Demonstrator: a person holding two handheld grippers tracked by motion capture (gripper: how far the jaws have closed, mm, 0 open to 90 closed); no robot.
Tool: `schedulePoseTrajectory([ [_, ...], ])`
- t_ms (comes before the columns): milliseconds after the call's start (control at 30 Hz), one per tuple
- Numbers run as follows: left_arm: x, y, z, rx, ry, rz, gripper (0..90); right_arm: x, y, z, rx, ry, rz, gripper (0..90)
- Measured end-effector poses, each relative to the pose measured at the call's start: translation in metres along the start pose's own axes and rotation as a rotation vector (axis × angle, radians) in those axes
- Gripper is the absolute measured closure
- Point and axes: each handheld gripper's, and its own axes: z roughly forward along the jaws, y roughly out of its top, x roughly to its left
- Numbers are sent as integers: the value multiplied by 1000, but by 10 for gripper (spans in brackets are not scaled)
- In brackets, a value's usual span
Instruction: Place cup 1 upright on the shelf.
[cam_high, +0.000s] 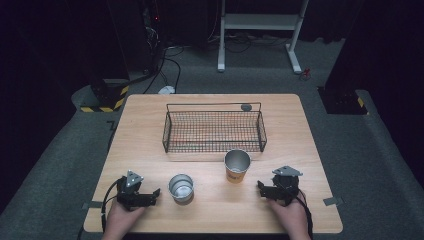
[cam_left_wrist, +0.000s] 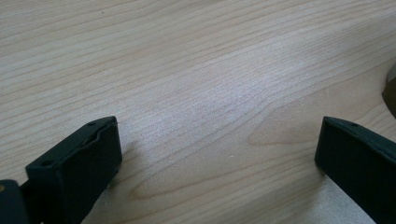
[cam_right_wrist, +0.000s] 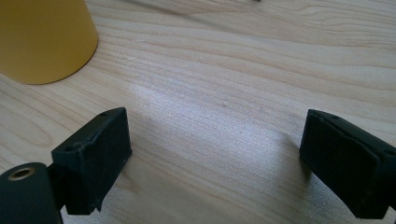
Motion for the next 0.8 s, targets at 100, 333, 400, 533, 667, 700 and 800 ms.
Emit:
schedulePoseTrajectory([
  [100,0,0,0,1,-4,-5,9,0,0,0,0,0,-1,83],
  [333,-1,-1,0,-9,-1,-14,12,0,0,0,0,0,0,83],
  [400,-1,-1,0,-10,-2,-14,14,0,0,0,1,0,-1,83],
  [533,0,-2,-1,-10,1,-14,22,0,0,0,0,0,0,83],
  [667,0,-2,-1,-10,3,-13,28,0,0,0,0,0,-1,83],
  [700,0,-2,-2,-9,5,-14,29,0,0,0,0,0,0,83],
  [800,0,-1,-2,-3,4,-12,33,0,0,0,0,0,0,83],
])
